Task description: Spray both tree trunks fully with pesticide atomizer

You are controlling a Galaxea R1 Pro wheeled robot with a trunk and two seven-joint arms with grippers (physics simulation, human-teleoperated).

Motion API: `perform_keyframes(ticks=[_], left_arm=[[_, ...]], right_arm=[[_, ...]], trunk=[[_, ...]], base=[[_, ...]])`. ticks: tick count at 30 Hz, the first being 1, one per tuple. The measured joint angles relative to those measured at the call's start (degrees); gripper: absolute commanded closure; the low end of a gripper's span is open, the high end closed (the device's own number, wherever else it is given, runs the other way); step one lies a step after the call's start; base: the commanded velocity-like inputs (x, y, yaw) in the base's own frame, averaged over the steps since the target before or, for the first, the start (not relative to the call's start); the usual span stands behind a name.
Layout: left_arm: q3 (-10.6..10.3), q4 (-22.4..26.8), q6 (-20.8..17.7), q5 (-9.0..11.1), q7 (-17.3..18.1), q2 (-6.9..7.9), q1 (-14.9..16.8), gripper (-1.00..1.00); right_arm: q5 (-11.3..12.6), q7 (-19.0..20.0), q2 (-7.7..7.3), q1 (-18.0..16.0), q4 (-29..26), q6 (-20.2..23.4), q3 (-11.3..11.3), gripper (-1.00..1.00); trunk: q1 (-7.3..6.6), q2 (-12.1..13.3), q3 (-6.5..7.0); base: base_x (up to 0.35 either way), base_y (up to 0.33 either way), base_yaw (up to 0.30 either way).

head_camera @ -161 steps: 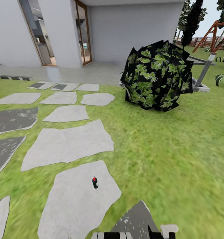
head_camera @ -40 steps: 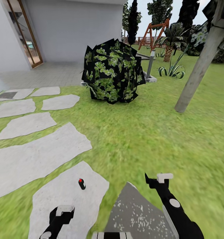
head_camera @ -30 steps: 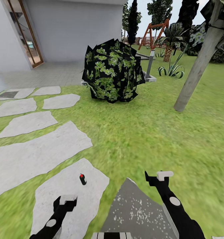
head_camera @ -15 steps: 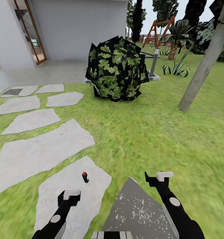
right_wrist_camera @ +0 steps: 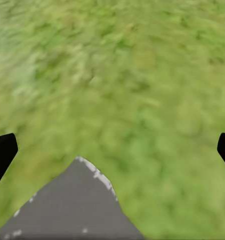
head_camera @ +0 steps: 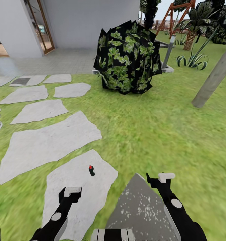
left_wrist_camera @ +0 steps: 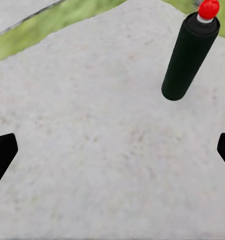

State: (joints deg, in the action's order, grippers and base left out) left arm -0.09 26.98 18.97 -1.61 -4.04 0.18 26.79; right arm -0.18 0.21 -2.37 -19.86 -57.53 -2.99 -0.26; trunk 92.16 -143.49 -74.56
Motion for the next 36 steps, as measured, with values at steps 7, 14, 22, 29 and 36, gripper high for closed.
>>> perform_keyframes(ticks=[7, 14, 22, 29, 36], left_arm=[[-0.1, -0.5, 0.2, -0.1, 0.0, 0.08, 0.0, -1.00], [0.0, -0.7, 0.2, -0.1, 0.0, 0.07, 0.0, -1.00], [-0.1, -0.2, 0.2, 0.0, 0.0, 0.02, 0.0, -1.00], [0.0, 0.0, 0.2, 0.3, -0.1, 0.08, 0.0, -1.00], [0.0, 0.0, 0.3, 0.5, -0.1, 0.08, 0.0, -1.00]], right_arm=[[0.0, 0.0, 0.00, 0.0, 0.0, 0.0, 0.0, -1.00], [0.0, 0.0, 0.00, 0.0, 0.0, 0.0, 0.1, -1.00], [0.0, 0.0, 0.00, 0.0, 0.0, 0.0, 0.1, -1.00], [0.0, 0.0, 0.00, 0.0, 0.1, 0.0, 0.1, -1.00], [0.0, 0.0, 0.00, 0.0, 0.1, 0.0, 0.2, -1.00]], trunk=[[0.00, 0.0, -0.59], [0.00, 0.0, -1.19], [0.00, 0.0, -1.87], [0.00, 0.0, -2.45], [0.00, 0.0, -3.00]], base=[[0.003, -0.054, 0.113], [0.002, -0.248, 0.111], [0.080, -0.280, 0.120], [0.183, -0.295, 0.150], [0.174, -0.294, 0.159]])
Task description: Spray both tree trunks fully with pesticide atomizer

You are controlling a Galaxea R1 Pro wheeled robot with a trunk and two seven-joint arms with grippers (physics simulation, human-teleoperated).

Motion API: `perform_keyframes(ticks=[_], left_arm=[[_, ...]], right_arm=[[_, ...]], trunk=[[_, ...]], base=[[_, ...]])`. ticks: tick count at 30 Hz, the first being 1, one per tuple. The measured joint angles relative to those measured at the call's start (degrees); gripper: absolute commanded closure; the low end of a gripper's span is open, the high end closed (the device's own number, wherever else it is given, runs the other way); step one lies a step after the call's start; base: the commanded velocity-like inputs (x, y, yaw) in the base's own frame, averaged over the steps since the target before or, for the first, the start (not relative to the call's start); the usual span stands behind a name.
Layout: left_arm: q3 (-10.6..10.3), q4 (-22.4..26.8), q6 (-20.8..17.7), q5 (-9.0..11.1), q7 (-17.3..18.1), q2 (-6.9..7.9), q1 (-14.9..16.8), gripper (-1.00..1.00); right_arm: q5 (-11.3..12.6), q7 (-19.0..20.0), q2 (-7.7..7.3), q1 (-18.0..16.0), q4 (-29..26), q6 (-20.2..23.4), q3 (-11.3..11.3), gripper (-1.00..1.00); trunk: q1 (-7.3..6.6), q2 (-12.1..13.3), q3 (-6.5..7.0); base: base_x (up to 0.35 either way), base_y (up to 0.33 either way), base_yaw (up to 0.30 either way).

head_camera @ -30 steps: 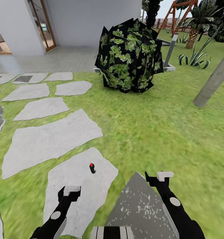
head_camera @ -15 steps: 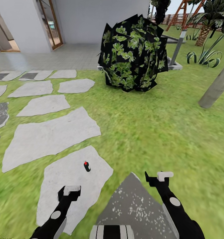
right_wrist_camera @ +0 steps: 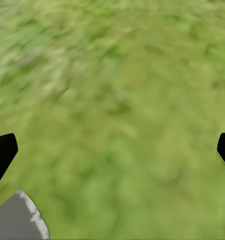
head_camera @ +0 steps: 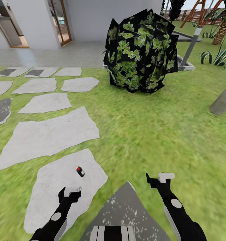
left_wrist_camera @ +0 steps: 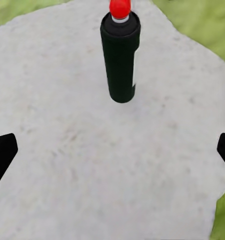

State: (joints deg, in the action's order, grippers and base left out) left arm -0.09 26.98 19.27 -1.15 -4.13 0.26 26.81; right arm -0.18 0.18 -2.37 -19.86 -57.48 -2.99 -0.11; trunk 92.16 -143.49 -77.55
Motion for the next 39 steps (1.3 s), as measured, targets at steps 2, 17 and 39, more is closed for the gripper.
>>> perform_keyframes(ticks=[2, 17, 39], left_arm=[[0.0, 0.0, 0.0, 0.0, 0.0, -0.02, 0.0, -1.00], [0.1, 0.0, 0.1, 0.0, 0.0, -0.14, 0.0, -1.00], [0.1, 8.7, -0.1, 0.0, -0.2, -1.14, 0.2, -1.00]], right_arm=[[0.0, 0.0, 0.00, 0.0, 0.0, 0.0, 0.0, -1.00], [0.0, 0.0, 0.00, 0.0, 0.1, 0.0, 0.0, -1.00], [0.0, -0.1, 0.01, 0.0, 0.1, -0.1, 0.0, -1.00]], trunk=[[0.00, 0.0, -0.16], [0.00, 0.0, -1.32], [0.41, -0.2, -6.49]], base=[[0.066, -0.309, 0.160], [0.007, -0.272, 0.160], [0.000, -0.006, 0.148]])
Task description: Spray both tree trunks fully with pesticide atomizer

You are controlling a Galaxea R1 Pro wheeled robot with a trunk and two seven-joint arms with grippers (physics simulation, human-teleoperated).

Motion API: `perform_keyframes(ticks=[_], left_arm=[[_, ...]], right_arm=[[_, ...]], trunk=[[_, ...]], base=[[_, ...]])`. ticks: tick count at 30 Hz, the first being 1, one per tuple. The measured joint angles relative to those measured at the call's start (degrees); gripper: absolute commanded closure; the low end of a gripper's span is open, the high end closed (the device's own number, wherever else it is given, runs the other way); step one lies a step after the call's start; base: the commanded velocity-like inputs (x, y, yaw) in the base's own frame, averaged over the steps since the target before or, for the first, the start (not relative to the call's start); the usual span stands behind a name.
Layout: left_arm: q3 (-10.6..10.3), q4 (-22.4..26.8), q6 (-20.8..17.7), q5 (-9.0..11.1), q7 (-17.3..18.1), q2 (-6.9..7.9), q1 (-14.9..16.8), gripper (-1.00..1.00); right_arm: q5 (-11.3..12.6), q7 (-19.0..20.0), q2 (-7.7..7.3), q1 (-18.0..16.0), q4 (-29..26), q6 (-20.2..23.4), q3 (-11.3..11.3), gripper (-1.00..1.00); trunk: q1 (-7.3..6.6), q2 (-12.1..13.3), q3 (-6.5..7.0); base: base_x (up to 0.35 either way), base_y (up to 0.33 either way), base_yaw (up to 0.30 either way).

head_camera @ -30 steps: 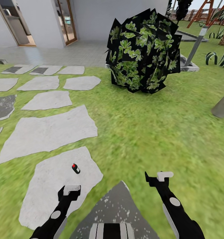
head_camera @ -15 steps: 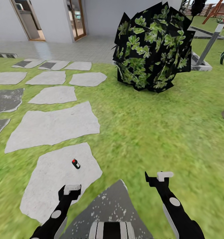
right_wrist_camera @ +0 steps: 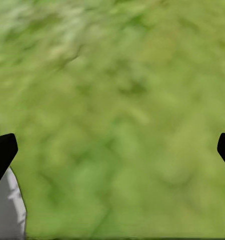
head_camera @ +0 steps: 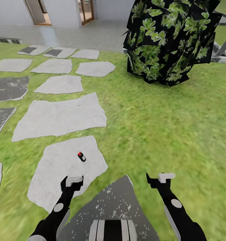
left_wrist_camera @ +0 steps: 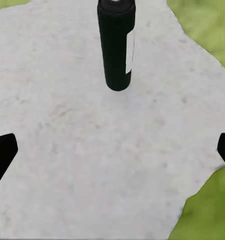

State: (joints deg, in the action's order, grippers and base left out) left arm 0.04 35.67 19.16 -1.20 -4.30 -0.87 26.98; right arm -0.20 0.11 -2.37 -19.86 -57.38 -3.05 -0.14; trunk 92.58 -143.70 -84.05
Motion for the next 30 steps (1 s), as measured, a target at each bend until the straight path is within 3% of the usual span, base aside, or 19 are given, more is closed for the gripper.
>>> perform_keyframes(ticks=[14, 21, 30], left_arm=[[-0.2, 1.4, 0.1, -0.2, 0.0, -0.18, -0.1, -1.00], [-0.3, 7.2, -0.3, -0.2, 0.6, -0.17, -0.7, -1.00], [-0.3, 7.2, -0.3, -0.2, 0.5, -0.18, -0.7, -1.00]], right_arm=[[-0.1, 0.0, -0.64, 0.0, 0.1, -0.2, 0.0, -1.00], [-0.1, 0.0, -0.80, 0.1, 0.1, -0.2, 0.0, -1.00], [-0.1, 0.0, -0.80, 0.1, 0.1, -0.2, 0.0, -1.00]], trunk=[[0.36, -0.2, -3.17], [0.36, -0.2, -3.18], [0.36, -0.2, -3.18]], base=[[0.000, 0.000, 0.007], [0.073, 0.000, 0.000], [0.051, 0.000, 0.000]])
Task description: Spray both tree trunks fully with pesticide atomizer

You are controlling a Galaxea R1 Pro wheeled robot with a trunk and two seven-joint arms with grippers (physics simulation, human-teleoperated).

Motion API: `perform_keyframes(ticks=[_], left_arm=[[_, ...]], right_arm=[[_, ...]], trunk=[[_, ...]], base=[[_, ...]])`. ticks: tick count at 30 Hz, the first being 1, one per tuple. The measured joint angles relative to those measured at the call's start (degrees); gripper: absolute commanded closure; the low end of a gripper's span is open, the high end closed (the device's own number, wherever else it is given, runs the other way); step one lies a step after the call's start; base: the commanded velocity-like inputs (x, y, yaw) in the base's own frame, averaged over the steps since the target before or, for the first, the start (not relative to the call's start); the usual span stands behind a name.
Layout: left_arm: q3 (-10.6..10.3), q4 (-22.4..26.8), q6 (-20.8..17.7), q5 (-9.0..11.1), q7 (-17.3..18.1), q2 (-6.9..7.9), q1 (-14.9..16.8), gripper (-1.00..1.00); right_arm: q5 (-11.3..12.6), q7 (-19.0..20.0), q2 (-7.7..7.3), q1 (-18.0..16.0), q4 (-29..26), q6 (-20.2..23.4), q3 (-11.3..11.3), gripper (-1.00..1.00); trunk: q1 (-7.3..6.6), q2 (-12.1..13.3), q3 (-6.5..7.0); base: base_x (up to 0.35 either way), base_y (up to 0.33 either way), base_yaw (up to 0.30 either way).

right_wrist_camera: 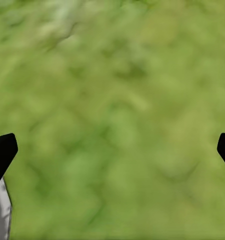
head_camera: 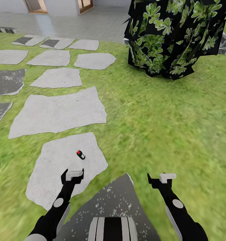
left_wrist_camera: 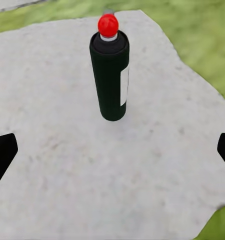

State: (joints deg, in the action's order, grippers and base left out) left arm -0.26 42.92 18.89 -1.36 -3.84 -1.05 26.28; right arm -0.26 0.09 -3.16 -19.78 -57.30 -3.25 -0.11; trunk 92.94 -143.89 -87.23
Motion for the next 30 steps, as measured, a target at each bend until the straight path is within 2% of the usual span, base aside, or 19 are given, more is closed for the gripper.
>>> perform_keyframes(ticks=[5, 17, 30], left_arm=[[0.0, -0.3, 0.0, 0.0, 0.0, 0.00, 0.0, -1.00], [0.0, -0.6, 0.0, 0.0, -0.3, 0.00, 0.0, -1.00], [0.0, -0.6, 0.0, 0.1, -0.3, 0.00, 0.0, -1.00]], right_arm=[[0.0, 0.0, 0.00, 0.0, -0.1, 0.0, 0.0, -1.00], [0.0, 0.0, 0.00, 0.0, -0.1, 0.0, 0.0, -1.00], [0.1, 0.0, 0.00, 0.0, -0.2, 0.1, 0.0, -1.00]], trunk=[[0.00, 0.0, 0.00], [0.00, 0.0, 0.00], [0.00, 0.0, 0.00]], base=[[0.154, 0.000, 0.000], [0.314, 0.000, 0.000], [0.097, 0.000, 0.000]])
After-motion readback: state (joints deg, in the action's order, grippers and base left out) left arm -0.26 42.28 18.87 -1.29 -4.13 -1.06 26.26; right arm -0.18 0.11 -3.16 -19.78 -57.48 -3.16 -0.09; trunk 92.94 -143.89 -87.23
